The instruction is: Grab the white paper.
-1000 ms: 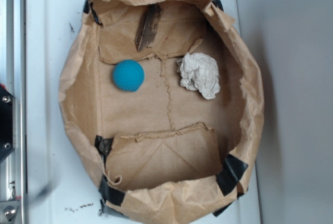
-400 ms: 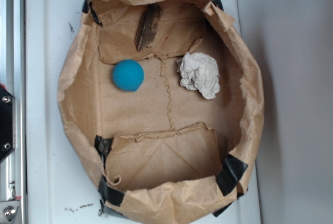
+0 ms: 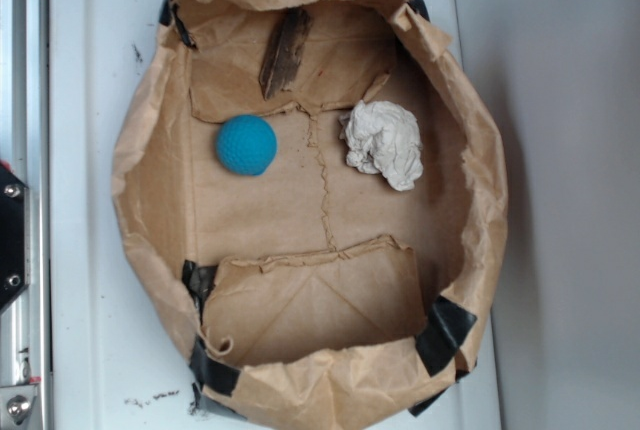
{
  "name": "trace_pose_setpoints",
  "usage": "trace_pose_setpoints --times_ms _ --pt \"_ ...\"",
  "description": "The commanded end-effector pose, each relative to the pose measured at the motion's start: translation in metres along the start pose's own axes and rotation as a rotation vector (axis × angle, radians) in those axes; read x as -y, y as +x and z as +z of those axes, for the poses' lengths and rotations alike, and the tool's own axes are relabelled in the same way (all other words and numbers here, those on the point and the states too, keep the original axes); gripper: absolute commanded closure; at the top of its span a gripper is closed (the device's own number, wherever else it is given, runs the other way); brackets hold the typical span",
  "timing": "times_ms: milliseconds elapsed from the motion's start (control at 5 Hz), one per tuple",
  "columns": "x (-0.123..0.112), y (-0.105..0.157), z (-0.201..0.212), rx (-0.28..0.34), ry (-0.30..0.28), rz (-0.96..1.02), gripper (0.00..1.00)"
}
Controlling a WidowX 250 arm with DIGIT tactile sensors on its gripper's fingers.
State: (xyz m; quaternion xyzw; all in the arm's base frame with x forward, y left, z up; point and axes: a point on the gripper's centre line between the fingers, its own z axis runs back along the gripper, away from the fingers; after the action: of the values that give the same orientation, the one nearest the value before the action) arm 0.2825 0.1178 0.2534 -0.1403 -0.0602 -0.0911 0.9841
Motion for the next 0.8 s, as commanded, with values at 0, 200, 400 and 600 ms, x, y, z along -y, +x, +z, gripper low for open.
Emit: trace_pose_setpoints --times_ms 0,200,400,600 --pt "0.044 -0.005 -0.056 0.113 0.147 -0.138 0.0" --pt "0.046 0.002 -0.086 0.094 0.16 -0.15 0.0" --pt "0.029 0.011 -0.118 0.045 0.172 -0.138 0.0" --pt "-0.004 0.018 -0.143 -0.008 0.135 -0.115 0.0"
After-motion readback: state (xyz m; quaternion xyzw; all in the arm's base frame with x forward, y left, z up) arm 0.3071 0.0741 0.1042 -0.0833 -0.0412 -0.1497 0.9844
